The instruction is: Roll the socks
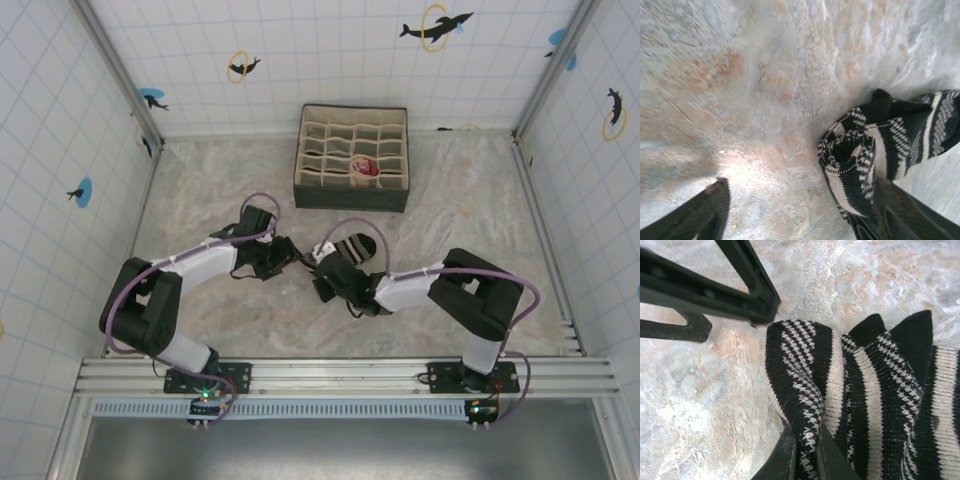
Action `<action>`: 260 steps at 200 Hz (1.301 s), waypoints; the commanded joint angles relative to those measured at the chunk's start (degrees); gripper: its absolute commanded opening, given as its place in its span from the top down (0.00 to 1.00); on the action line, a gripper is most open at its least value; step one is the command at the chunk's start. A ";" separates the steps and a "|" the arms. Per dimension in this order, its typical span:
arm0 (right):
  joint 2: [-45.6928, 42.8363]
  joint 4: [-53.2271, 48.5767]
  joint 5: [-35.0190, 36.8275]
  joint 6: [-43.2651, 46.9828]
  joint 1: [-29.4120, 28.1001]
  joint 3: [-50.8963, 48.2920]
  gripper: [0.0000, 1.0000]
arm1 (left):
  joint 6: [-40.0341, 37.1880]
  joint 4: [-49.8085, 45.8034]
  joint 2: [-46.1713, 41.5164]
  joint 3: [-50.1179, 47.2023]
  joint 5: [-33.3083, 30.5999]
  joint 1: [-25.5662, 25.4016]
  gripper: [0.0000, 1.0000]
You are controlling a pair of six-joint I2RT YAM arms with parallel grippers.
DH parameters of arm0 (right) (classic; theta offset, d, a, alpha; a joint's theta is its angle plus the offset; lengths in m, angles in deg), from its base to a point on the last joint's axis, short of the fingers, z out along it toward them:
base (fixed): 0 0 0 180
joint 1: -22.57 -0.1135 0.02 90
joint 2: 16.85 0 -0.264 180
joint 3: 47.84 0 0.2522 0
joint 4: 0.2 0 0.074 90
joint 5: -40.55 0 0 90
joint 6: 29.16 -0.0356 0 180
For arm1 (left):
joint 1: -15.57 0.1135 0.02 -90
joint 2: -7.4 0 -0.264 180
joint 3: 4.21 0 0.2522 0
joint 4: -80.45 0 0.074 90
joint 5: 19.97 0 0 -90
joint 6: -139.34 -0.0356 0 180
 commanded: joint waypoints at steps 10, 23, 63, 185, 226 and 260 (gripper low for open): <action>0.26 6.21 -14.83 -8.43 4.48 -5.83 1.00 | -0.10 1.82 -3.86 -1.77 -1.93 0.44 0.21; 0.44 10.58 -19.93 -11.63 6.47 -7.71 1.00 | 0.05 3.07 -4.80 -2.51 -1.85 0.48 0.21; 2.47 22.97 -30.67 -24.56 12.05 -12.19 1.00 | 0.58 6.29 -5.53 -4.57 -0.30 0.41 0.22; 2.27 24.52 -27.26 -46.83 15.32 -18.98 1.00 | 1.21 14.51 0.06 -4.95 -0.50 -7.18 0.37; 0.97 21.13 -23.74 -51.10 15.51 -21.09 1.00 | 1.57 17.18 2.48 -3.96 -0.50 -9.81 0.39; 1.15 20.40 -22.54 -54.24 15.55 -22.33 1.00 | 1.66 19.19 4.44 -2.93 -0.72 -11.71 0.39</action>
